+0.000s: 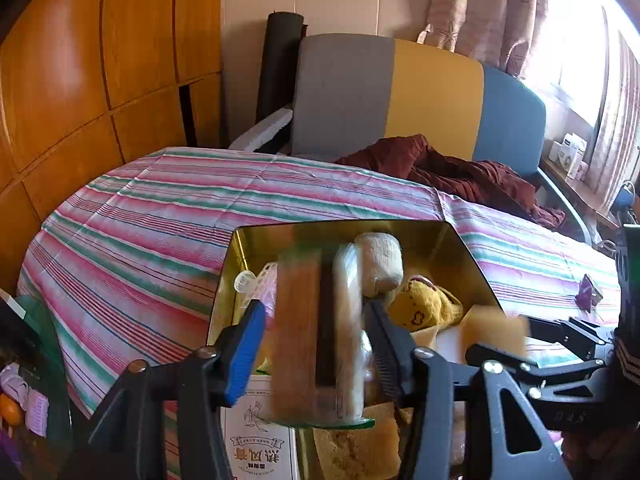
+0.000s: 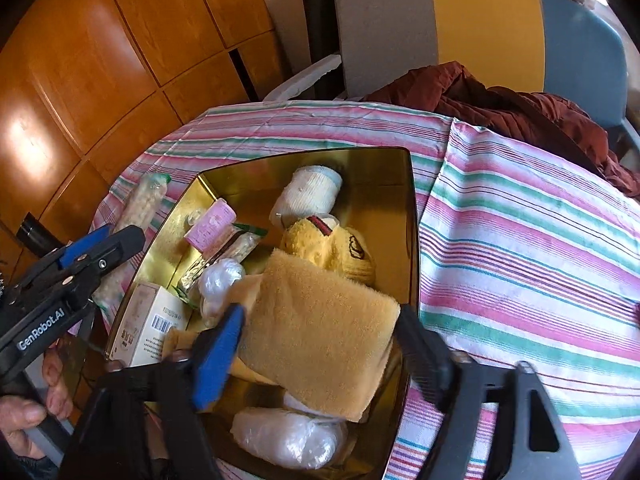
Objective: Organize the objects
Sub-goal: 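Open both tools to release the cracker packet and sponge into the tray, then move both tools away from the tray toward the purple snack and green box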
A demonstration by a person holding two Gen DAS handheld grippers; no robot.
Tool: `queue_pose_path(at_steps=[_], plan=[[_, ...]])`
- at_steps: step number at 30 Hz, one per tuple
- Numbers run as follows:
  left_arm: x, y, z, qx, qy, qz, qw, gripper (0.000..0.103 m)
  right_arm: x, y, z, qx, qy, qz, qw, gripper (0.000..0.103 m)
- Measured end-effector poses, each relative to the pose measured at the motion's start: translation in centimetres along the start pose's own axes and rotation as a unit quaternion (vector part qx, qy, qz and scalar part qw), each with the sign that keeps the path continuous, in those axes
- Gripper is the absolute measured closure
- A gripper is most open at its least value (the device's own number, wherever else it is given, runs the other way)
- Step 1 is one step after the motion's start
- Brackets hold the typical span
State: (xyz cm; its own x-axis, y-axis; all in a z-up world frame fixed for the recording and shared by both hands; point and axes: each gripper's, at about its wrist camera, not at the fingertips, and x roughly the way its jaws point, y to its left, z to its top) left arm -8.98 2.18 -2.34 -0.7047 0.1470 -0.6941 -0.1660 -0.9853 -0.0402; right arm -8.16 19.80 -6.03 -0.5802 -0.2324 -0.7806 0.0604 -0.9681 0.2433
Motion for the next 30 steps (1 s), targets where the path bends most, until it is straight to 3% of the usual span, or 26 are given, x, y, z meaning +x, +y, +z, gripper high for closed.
queue_pose_path(at_steps=[1,3,17,30], plan=[[-0.1,-0.1,0.1,0.002,-0.003,0.002,1.0000,0.034,0.0,-0.1,0.0,0.004,-0.002,0.000,1.000,0.010],[-0.4,-0.1,0.2,0.001,-0.009,0.000,1.0000,0.032,0.0,-0.1,0.0,0.009,-0.005,0.005,1.000,0.010],[-2.0,-0.8,-0.5,0.007,-0.014,-0.005,0.9999,0.032,-1.6,-0.4,-0.7,0.022,-0.017,0.015,1.000,0.006],[-4.6,-2.7,-1.6,0.039,-0.027,-0.009,0.9988,0.032,-4.1,-0.5,-2.3,0.022,-0.038,-0.007,0.999,0.002]])
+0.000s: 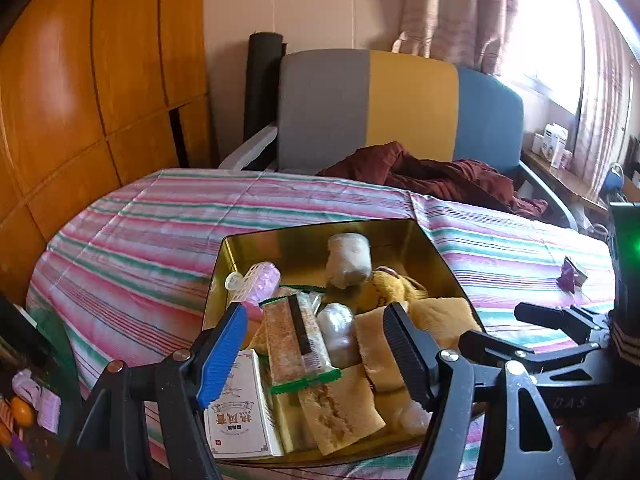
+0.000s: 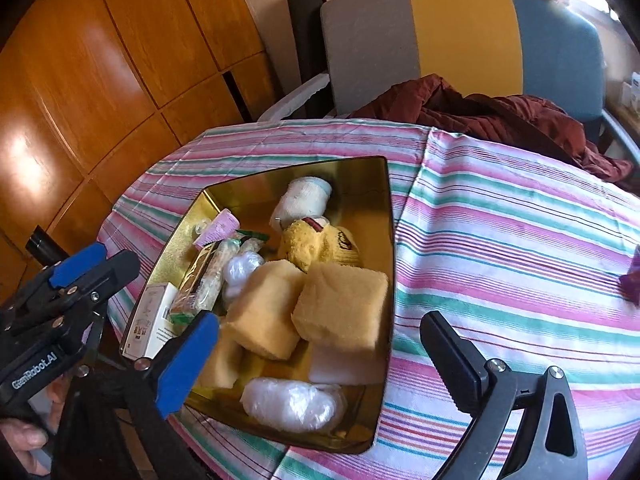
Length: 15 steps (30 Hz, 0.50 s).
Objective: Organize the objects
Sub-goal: 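Move both tools away from the tray toward the purple snack and green box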
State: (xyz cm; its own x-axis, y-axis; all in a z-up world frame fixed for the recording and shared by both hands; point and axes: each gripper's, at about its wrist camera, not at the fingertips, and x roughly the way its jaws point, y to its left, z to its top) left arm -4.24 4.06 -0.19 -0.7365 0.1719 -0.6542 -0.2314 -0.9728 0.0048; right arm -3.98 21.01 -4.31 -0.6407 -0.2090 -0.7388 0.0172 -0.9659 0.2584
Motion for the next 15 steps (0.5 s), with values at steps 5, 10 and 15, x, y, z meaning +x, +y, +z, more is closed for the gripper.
queue_pose_path(at_steps=[5,10,15], plan=[[-1.0,-1.6,0.0,0.027,-0.010,-0.005,0.9996,0.032,-1.3,-0.7,-0.2,0.007,-0.013,-0.008,1.000,0.001],[-1.7,-3.1,-0.1,0.050,-0.018,-0.012,0.9985,0.032,-2.5,-1.9,-0.4,0.018,-0.023,-0.018,0.999,0.001],[-2.1,-4.8,-0.2,0.076,-0.021,-0.021,0.9967,0.032,-3.4,-3.7,-0.8,0.036,-0.030,-0.030,0.998,0.001]])
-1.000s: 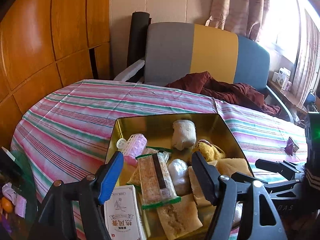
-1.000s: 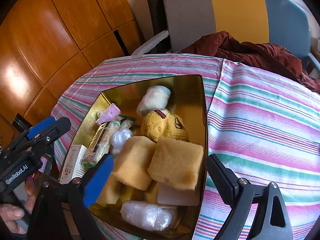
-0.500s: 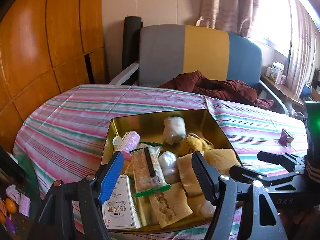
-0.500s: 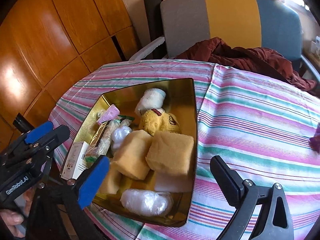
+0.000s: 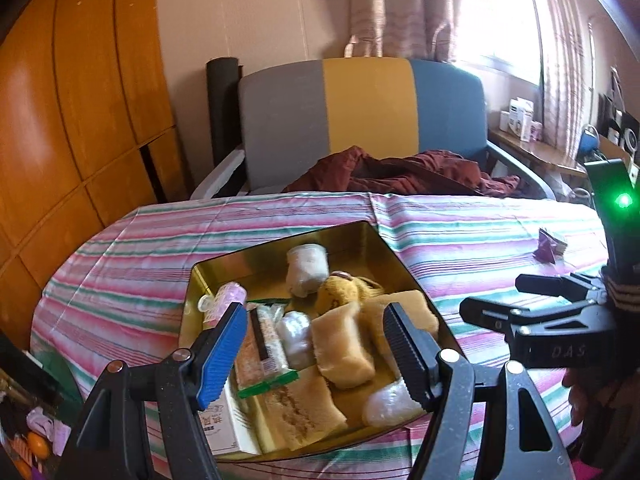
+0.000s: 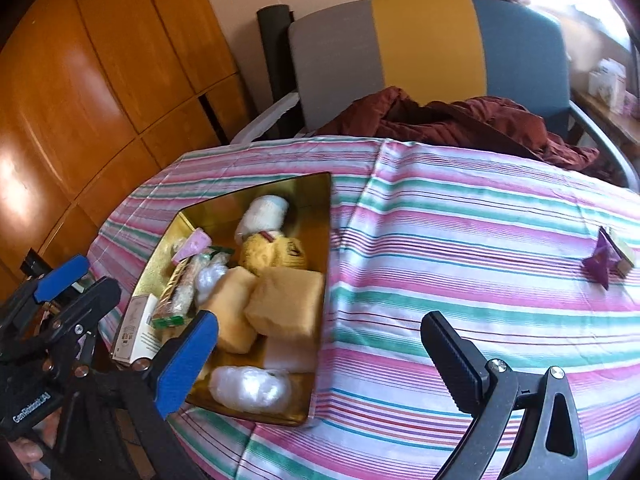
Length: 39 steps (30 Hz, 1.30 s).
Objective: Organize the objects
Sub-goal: 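Move both tools away from the tray toward the purple snack and green box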
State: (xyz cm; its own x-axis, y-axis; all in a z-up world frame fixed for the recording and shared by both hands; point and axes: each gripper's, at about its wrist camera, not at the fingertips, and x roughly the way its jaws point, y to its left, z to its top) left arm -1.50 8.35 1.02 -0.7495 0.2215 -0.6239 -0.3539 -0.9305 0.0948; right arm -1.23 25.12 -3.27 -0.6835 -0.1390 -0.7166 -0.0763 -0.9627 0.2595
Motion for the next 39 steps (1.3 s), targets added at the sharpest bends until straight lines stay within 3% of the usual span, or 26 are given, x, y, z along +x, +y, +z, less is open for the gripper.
queue_pose_path(at_steps=[17,25,33,39], plan=[[1.3,-5.6,1.1,0.064,0.011,-0.046,0.9968,0.032,-2.4,-11.3,-1.0,0.086,0.004,-0.075,0.993,0.001],[3.2,-9.2,1.8,0.067,0.043,-0.123,0.9892,0.032,-4.5,-20.1,-1.7,0.160,0.019,-0.146,0.976,0.001],[5.2,-12.8,2.1,0.083,0.076,-0.171,0.9789,0.032,-6.0,-28.4,-0.8,0.208,0.018,-0.217,0.953,0.001],[6.8,-15.9,2.0,0.107,0.098,-0.189,0.9711,0.032,-4.6,-32.3,0.7,0.236,0.018,-0.208,0.949,0.001]])
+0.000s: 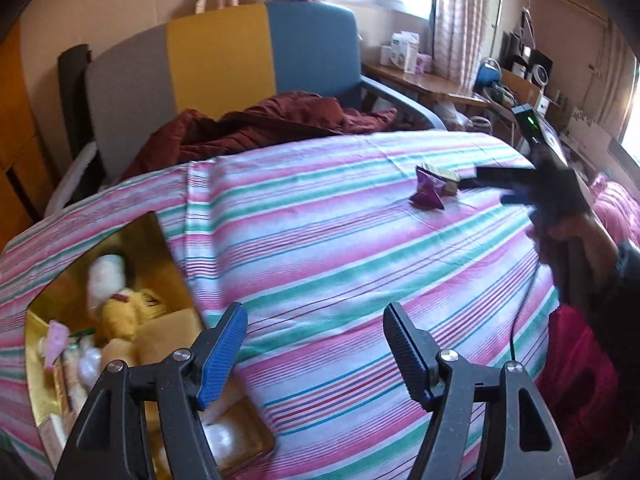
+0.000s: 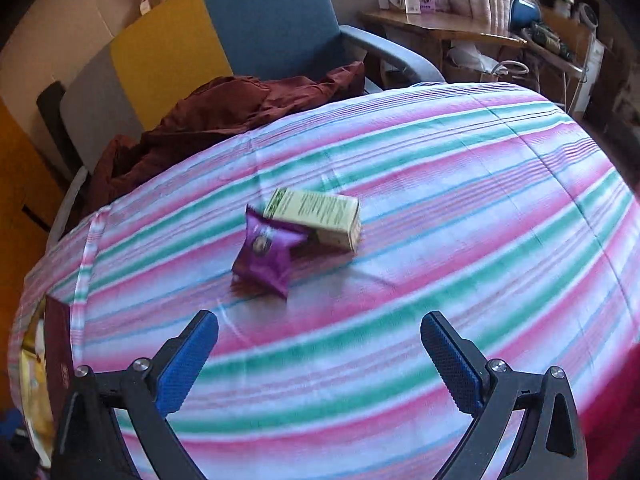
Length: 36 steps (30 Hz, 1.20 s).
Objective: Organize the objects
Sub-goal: 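Move both tools away from the tray toward the purple snack and green box, then grasp the small green box with the right tool while the left grasps the purple snack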
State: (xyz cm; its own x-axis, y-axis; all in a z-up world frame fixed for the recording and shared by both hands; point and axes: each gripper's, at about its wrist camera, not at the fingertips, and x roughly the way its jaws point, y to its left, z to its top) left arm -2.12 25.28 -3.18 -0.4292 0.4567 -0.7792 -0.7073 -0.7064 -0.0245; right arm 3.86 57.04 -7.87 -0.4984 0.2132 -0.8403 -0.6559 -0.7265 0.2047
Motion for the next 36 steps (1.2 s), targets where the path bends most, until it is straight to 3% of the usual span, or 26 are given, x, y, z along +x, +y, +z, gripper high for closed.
queue_pose_path(at_steps=[4,10,15,19,24,25,26,31,36], plan=[[1.7,-1.4,0.8,0.017,0.012,-0.006,0.9998,0.032,1.6,-1.3,2.8,0.018,-0.010,-0.014,1.000,0.002],[4.1,-2.4,1.8,0.016,0.030,-0.019,0.9992,0.032,4.9,-1.5,5.4,-0.052,0.012,-0.051,0.997,0.010],[5.8,-3.1,2.2,0.018,0.047,-0.023,0.9985,0.032,7.0,-1.0,6.7,-0.059,0.023,-0.020,0.998,0.010],[6.5,-3.6,2.7,0.020,0.052,-0.028,0.9981,0.032,8.3,0.1,6.8,-0.059,0.036,0.002,0.998,0.009],[7.4,-4.0,3.5,0.016,0.057,-0.036,0.9976,0.032,9.1,1.1,7.1,-0.073,0.033,-0.004,0.997,0.009],[7.6,-4.0,3.7,0.015,0.058,-0.038,0.9975,0.032,9.3,1.1,7.1,-0.080,0.033,-0.010,0.996,0.011],[7.8,-4.1,3.9,0.013,0.059,-0.041,0.9973,0.032,9.4,1.1,7.2,-0.083,0.037,-0.011,0.996,0.028],[8.8,-4.8,5.2,0.001,0.064,-0.062,0.9960,0.033,8.6,0.4,6.9,-0.099,0.056,-0.010,0.993,0.030],[10.4,-6.3,6.7,0.006,0.061,-0.084,0.9946,0.033,6.2,-1.3,4.3,-0.107,0.081,-0.010,0.991,0.030]])
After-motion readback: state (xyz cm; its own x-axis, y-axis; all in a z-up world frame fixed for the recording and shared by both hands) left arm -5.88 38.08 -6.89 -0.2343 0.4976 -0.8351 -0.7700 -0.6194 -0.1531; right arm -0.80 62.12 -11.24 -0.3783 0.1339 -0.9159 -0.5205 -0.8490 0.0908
